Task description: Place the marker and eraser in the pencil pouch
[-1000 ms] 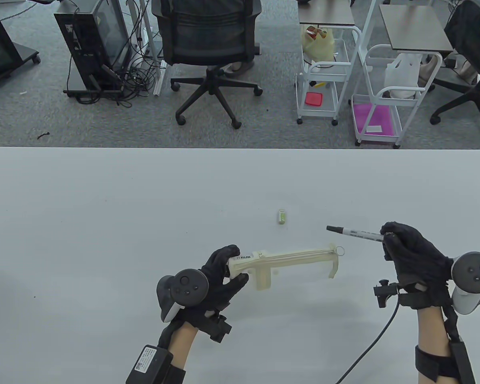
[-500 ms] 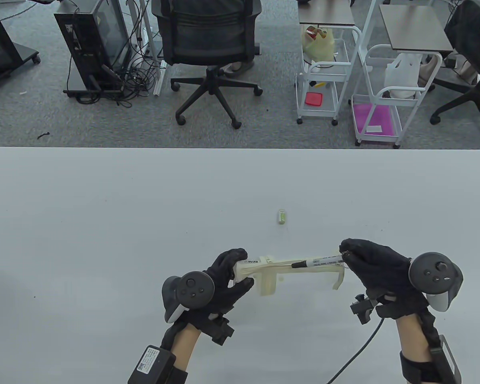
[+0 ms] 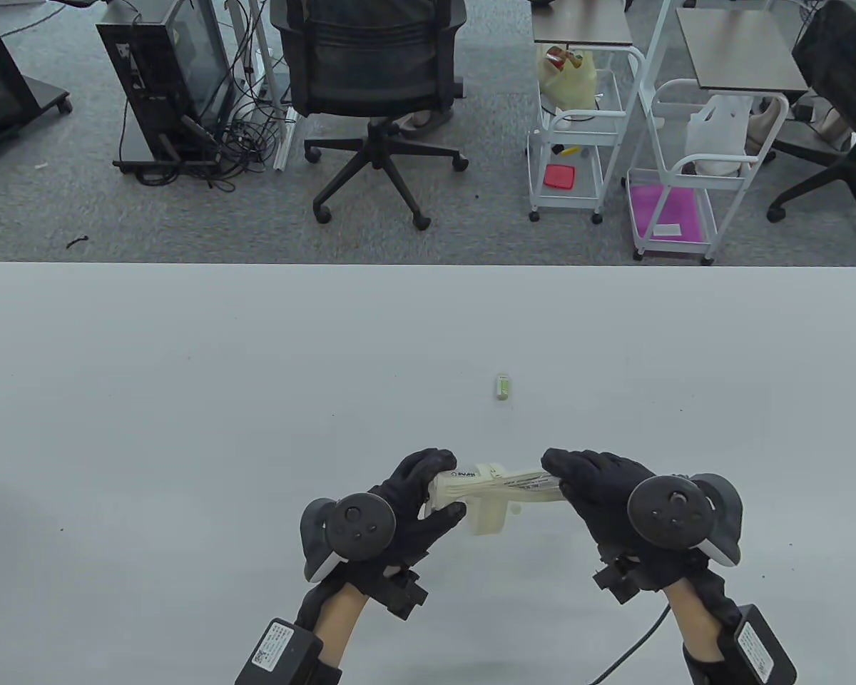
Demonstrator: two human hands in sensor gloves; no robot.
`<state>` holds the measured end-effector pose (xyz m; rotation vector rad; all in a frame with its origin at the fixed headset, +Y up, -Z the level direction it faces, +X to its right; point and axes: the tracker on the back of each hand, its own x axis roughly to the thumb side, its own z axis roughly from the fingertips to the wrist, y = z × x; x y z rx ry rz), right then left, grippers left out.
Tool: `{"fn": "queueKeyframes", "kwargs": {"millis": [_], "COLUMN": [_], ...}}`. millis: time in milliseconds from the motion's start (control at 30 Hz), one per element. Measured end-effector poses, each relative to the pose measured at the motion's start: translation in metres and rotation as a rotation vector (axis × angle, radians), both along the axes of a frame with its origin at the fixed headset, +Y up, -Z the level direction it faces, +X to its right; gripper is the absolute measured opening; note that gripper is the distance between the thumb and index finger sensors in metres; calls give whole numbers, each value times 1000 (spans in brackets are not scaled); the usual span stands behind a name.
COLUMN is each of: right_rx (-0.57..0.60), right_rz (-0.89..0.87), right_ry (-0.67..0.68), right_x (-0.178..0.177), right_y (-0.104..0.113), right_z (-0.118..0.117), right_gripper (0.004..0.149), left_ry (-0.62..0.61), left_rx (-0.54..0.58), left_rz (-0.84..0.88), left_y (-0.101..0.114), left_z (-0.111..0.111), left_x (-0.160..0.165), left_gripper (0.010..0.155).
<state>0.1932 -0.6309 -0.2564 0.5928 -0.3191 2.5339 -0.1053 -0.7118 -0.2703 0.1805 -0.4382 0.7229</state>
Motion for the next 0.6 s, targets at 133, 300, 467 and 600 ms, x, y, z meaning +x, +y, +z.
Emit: {"fn": "queueKeyframes", "kwargs": {"millis": [133,300,467,600], "right_rx": [74,121,194,186], "right_rz": [50,115,197,90], "right_ry": [-63,-159,-288,-264], "right_x": [-6,-5,-8,4], "right_y": [-1,-7,-10,-2], "right_z": [2,-1,-1,0], "right_gripper": [44,40,37,37], "left_ry": [9,7,-2,2], "left_rx": [6,-10,-17,-24], "left_rz": [17,79,85,102], "left_y": [1,2,1,1], "left_z": [0,-2,-1,-2], "left_x": [-3,-8,-5,-8], "left_gripper": [66,65,65,65]}}
